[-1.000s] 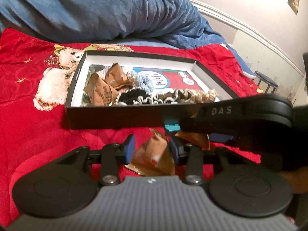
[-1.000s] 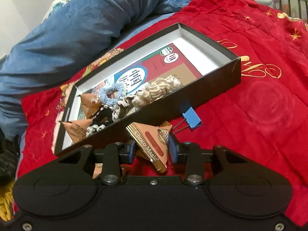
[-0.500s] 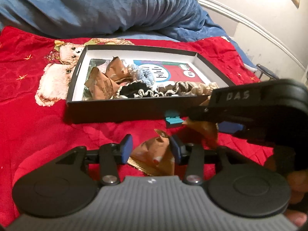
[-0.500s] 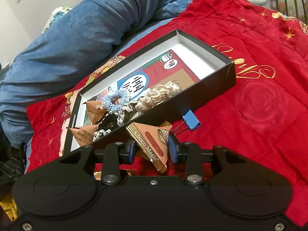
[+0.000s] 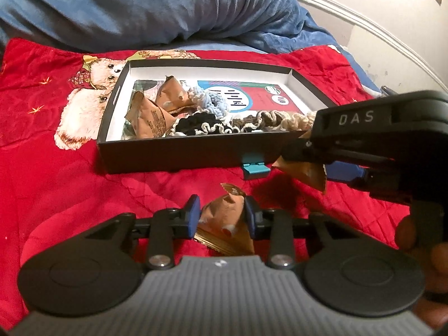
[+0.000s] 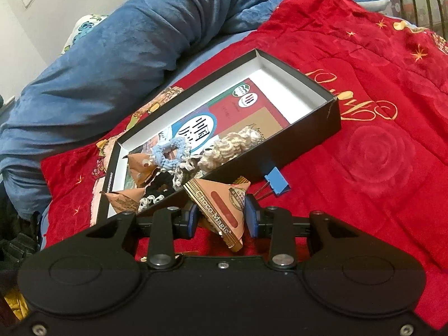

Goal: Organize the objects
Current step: 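Carry the 'Choco Magic' packet with the right tool while the left tool carries its packet over the box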

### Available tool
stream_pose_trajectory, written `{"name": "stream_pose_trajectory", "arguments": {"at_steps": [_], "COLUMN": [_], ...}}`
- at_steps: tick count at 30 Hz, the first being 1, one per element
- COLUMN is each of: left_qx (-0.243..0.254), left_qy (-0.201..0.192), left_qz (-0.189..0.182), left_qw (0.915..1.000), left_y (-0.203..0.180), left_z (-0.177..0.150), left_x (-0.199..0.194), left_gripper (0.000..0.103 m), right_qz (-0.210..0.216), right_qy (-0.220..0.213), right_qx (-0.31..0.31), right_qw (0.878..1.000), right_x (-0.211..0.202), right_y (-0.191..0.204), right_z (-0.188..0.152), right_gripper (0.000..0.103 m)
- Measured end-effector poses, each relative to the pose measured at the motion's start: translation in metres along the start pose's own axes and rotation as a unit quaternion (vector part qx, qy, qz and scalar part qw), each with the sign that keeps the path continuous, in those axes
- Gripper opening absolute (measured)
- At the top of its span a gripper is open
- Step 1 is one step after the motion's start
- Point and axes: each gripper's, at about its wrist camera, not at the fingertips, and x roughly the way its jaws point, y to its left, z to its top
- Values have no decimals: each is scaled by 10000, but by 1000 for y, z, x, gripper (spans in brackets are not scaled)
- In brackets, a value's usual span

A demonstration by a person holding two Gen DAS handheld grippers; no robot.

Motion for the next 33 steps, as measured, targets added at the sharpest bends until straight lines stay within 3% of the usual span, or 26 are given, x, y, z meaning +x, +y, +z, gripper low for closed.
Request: {"name": "stream_pose_trajectory", "arguments": {"at_steps": [14,33], "left_qx": [-174,-538], "left_qy": [-106,-1032], "left_qz": [-161,-701], "left_qw": [9997,9907], "left_y": [3,21], "left_z": [7,49], "left_x": [-11,-37], "left_gripper": [35,35], "right_qz": [169,902], "right_qy": [-190,-465], "right_qx": [41,589], "right_qw": [9997,9931], "right_x": [-15,-39], "right_y": [0,-11], "right_z": [5,37], "right_gripper": [33,33]}}
